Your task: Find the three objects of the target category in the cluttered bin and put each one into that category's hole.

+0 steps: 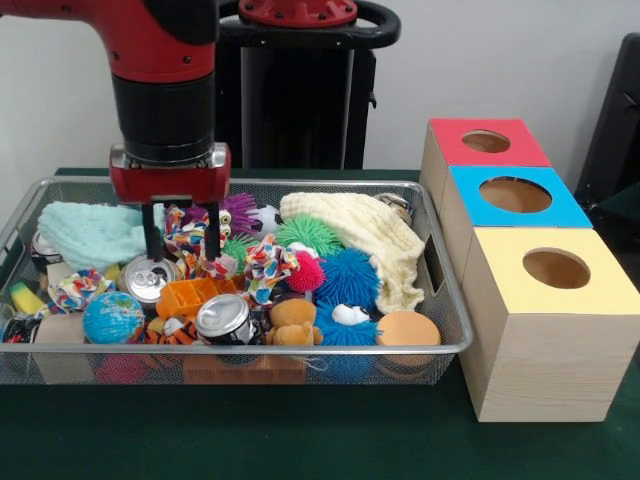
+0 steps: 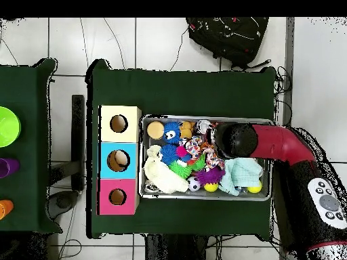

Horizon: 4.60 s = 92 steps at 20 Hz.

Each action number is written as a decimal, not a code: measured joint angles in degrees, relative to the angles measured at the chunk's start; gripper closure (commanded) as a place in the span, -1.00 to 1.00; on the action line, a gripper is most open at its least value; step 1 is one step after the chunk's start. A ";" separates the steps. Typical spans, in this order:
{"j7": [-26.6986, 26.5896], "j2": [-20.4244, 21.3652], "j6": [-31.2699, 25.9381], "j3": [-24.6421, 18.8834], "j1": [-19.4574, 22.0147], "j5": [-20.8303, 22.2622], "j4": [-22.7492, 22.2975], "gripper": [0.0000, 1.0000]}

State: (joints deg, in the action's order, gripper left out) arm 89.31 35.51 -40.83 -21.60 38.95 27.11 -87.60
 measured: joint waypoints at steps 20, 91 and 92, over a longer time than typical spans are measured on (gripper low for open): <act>0.00 -0.67 12.87 -0.04 -5.92 1.79 -10.01 -1.00; 1.83 -1.07 27.03 16.62 -17.51 0.29 -9.63 1.00; 1.83 0.85 24.11 16.52 -17.45 -2.08 -9.88 1.00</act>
State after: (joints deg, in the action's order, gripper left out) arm 91.14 36.36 -16.71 -5.09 21.50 25.03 -97.48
